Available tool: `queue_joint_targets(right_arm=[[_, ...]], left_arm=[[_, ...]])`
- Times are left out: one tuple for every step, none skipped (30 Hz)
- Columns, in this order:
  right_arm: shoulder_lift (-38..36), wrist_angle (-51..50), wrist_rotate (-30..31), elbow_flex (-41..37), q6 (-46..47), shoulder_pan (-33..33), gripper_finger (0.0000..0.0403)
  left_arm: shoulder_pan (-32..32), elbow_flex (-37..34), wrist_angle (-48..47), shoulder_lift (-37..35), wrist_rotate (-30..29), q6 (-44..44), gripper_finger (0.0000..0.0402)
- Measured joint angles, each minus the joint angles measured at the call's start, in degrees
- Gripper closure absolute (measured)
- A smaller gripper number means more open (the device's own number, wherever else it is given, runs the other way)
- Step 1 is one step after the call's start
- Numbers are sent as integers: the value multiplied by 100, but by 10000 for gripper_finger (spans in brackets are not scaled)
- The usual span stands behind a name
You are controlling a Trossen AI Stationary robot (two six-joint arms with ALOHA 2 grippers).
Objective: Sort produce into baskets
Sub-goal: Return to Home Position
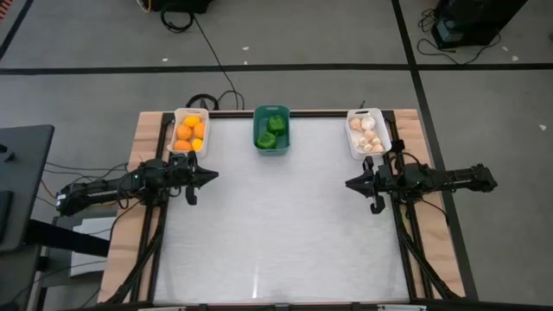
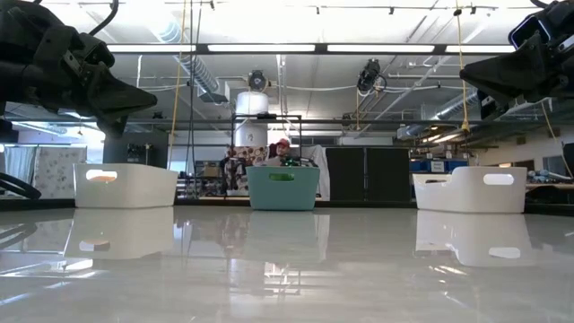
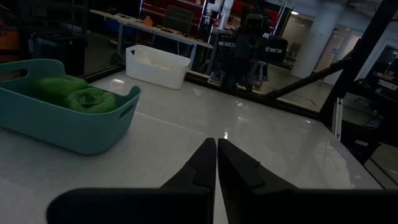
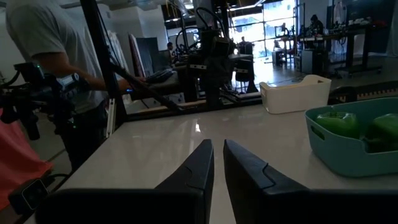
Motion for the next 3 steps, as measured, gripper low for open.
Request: queue_joint_targets(right_arm=[[0, 2, 0, 0, 1, -1, 353], [0, 1, 0, 0, 1, -1, 353], [0, 2, 0, 0, 0, -1, 353]], left_arm=[[0, 0, -1, -1, 0, 0, 381], [0, 0, 0, -1, 0, 0, 381], [0, 0, 0, 0, 0, 0, 381]])
